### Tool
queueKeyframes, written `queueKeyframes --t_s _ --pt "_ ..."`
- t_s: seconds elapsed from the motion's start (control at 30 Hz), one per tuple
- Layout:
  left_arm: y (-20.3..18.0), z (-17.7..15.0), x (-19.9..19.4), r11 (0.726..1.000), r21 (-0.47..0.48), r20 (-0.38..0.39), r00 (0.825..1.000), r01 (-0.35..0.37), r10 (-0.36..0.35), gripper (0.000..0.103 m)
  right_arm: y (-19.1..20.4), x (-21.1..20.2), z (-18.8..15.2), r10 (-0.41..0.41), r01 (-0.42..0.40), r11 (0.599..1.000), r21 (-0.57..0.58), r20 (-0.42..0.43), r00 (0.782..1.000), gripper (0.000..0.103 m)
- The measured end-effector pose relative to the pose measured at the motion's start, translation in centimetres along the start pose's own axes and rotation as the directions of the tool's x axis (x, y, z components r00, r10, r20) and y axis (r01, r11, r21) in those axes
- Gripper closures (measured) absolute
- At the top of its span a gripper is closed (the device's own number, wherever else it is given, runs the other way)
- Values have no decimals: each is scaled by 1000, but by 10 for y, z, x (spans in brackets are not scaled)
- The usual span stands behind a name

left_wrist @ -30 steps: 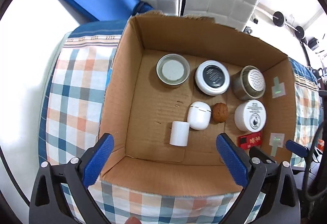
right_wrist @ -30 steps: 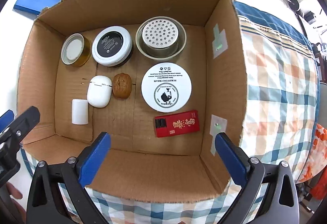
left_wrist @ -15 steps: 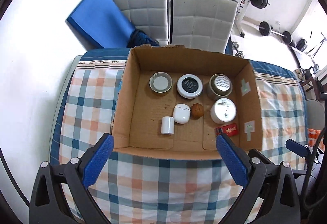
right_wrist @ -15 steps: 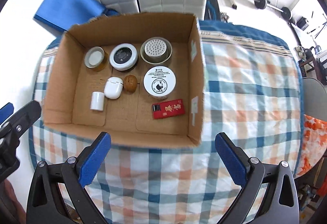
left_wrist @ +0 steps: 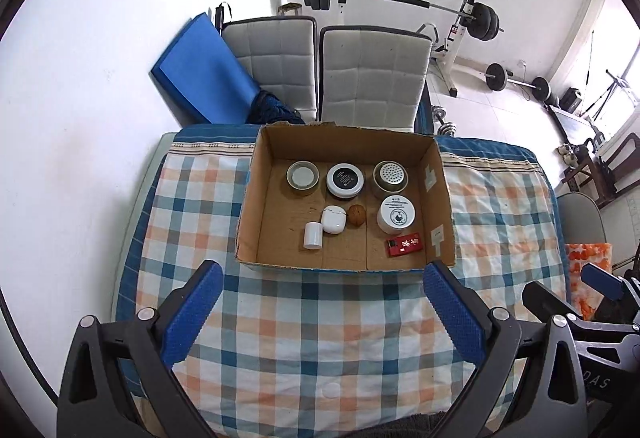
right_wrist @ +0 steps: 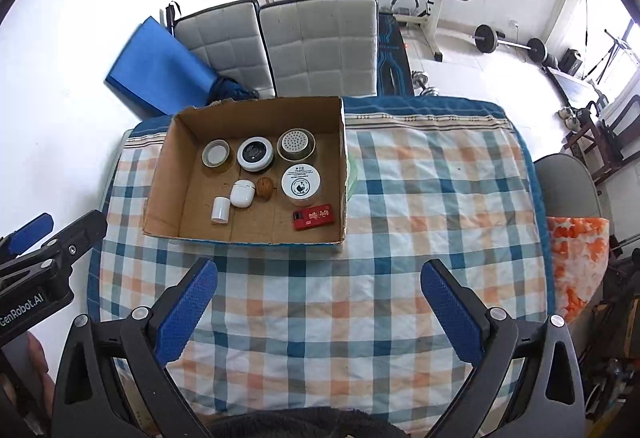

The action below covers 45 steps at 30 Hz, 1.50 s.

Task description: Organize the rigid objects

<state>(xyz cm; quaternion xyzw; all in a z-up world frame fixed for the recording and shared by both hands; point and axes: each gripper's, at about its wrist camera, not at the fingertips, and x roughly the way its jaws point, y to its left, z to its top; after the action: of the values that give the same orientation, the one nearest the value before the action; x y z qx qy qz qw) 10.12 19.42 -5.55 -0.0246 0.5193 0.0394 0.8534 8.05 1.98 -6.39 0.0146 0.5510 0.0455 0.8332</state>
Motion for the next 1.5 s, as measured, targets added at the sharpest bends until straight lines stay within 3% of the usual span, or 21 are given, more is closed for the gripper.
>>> queueKeyframes --t_s 0.2,0.5,0.9,1.5 --pt "-8 -11 -37 1000 8 35 999 9 -9 0 -4 -39 -16 9 -9 1000 -2 25 1000 0" --pt "-10 -28 -58 1000 2 52 999 0 0 0 -15 -74 -27 2 -4 1000 20 81 997 0" --pt "-15 -32 -83 1000 -2 103 995 0 0 0 -14 -95 -28 -4 3 1000 7 118 993 0" --pt "-22 -32 -91 1000 11 116 993 3 -4 0 -20 -101 -31 -65 61 998 30 155 986 0"
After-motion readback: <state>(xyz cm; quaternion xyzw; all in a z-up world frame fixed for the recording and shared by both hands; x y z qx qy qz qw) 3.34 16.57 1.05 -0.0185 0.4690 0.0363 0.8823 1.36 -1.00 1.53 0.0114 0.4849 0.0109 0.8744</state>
